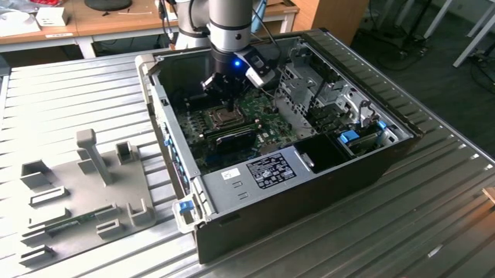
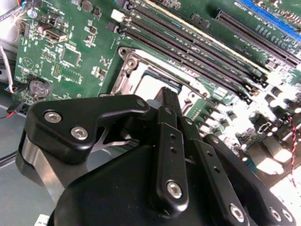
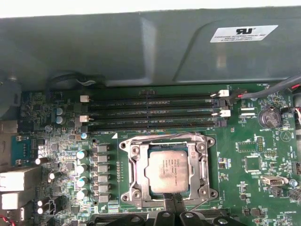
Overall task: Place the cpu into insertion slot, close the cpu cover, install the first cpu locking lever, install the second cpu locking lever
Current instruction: 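Install the second cpu locking lever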
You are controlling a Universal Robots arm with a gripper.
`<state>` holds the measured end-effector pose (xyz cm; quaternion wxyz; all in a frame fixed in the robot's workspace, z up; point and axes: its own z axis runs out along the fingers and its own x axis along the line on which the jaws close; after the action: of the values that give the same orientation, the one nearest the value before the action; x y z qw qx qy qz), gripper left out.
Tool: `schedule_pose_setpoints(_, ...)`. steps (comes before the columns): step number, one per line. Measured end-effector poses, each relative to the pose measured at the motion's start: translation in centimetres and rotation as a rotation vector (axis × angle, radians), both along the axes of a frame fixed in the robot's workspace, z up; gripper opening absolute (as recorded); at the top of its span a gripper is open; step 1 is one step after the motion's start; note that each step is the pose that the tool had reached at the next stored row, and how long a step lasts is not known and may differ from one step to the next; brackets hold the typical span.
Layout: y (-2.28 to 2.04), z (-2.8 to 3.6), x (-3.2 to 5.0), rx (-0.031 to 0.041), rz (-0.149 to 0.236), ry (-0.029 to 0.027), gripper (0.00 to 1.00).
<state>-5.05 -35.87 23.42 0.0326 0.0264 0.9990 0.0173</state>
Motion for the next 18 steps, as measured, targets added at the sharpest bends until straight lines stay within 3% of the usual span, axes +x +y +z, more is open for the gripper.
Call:
schedule_pose_setpoints(10, 0.00, 0.02, 0.00, -0.0013, 0.000, 0.0000, 0.10)
schedule_pose_setpoints(18, 0.00, 0.57, 0.00, -0.0011, 0.000, -0.0002, 0.10)
